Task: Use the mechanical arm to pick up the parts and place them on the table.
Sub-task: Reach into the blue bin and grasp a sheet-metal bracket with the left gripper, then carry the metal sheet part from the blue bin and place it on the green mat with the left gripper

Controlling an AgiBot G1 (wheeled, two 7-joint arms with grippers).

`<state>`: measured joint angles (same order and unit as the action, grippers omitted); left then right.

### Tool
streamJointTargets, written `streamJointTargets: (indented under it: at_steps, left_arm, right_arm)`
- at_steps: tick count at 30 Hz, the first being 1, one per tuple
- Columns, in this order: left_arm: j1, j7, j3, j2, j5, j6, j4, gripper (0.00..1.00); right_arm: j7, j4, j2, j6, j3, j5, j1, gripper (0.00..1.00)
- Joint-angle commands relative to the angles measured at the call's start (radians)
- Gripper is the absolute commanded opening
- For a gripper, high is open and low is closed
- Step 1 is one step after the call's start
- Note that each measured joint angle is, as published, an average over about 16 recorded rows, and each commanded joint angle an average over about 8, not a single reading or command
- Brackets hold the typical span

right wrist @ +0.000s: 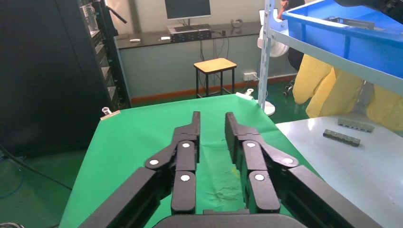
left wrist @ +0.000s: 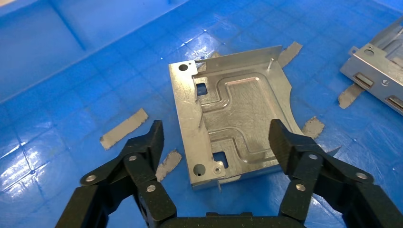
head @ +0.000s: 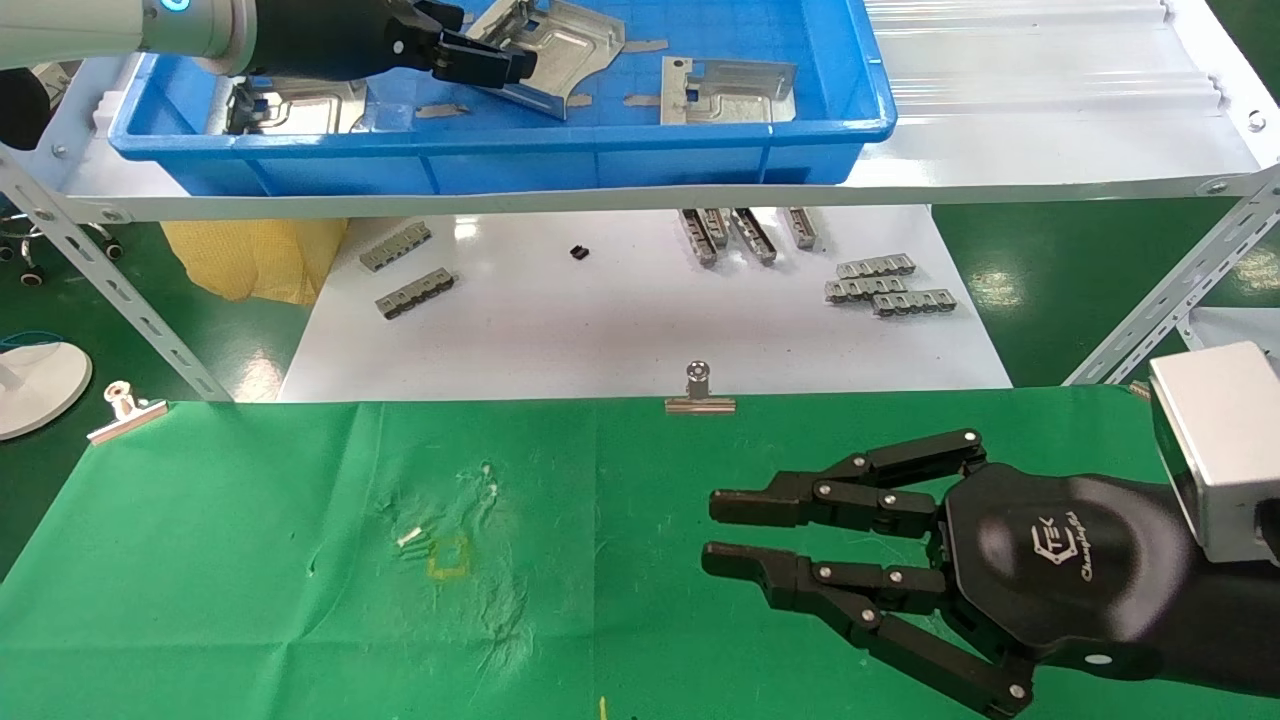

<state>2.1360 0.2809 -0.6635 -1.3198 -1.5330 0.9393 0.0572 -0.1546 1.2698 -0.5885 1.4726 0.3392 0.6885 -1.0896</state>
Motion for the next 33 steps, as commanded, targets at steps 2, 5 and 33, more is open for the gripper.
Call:
streamJointTargets:
  at_steps: [2,5,33]
  left_arm:
    - [0.002,-0.008,-0.003,-0.004,-0.004,0.0,-0.007,0.0]
    - [-0.001,-0.012,-0.005,-0.007,-0.006,-0.005,-0.014,0.0]
    - [-0.014,-0.12,0.104,0.09,0.154,0.047,0.025,0.0]
  right_arm:
    - [0.0,0.0,0.0,0.0,0.0,0.0,0.0,1.0]
    - [0.0,0.0,0.0,0.0,0.0,0.0,0.0,1.0]
    - [0.0,0.0,0.0,0.0,0.001,0.0,0.0,1.0]
